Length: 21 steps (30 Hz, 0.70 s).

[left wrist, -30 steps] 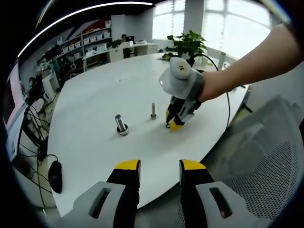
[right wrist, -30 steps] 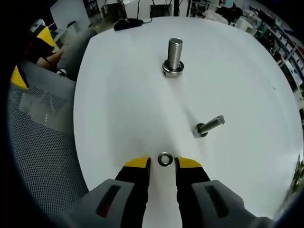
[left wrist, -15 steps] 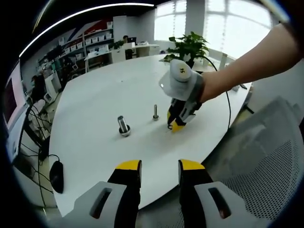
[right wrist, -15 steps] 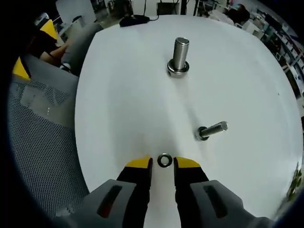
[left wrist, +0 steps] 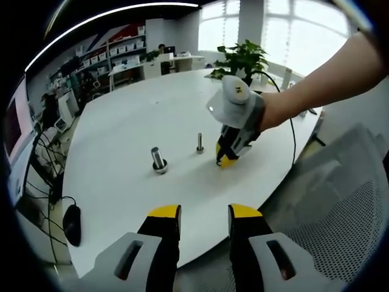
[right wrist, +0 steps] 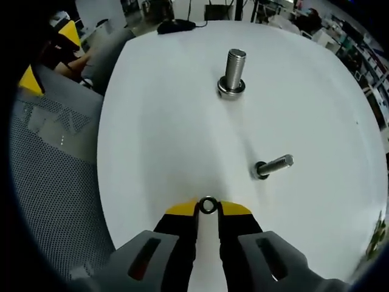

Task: Place the washer onto the threaded stud by aligning its center hole with the stud, sliding it down to the base, and recovering from edge contact or off-axis alignment until the washer reaches the visible bottom stop.

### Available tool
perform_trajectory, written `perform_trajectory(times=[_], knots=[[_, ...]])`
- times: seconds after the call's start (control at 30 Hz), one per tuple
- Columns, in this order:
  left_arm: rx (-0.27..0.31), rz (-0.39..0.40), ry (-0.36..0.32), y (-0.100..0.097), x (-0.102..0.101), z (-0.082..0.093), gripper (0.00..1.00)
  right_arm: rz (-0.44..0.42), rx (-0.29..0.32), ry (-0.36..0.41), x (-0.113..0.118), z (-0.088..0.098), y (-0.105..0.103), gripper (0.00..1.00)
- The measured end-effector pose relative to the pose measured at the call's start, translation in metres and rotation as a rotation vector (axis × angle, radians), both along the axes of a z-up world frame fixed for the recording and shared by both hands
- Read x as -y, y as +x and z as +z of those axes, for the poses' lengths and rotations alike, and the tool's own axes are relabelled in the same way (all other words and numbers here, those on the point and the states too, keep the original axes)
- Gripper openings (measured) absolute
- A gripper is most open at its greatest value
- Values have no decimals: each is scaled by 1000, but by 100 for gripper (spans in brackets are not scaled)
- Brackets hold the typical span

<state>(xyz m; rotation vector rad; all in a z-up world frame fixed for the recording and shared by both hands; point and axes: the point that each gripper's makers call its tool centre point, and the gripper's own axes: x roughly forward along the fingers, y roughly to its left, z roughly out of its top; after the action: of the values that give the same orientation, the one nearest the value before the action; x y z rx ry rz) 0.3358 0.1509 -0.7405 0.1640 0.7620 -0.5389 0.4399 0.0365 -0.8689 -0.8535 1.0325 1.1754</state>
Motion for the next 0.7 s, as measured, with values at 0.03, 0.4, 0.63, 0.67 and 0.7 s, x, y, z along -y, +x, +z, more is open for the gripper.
perform_trajectory(times=[0.03,0.4,0.63,0.67,0.7], knots=[[-1,1,0,0,0,0,29,-4,2,4,0,0,0,14],[0,3,-1,-1,0,0,29,-78,11,47,0,2,1,14],[-2,-3,-1,-2,1,0,29,-120,37,77,1,15,3,13],[-1,-5,0,-2,1,0,29,-118,42,77,1,17,5,13],[0,-6,-1,-1,1,0,29,-114,53,77,2,21,8,13]])
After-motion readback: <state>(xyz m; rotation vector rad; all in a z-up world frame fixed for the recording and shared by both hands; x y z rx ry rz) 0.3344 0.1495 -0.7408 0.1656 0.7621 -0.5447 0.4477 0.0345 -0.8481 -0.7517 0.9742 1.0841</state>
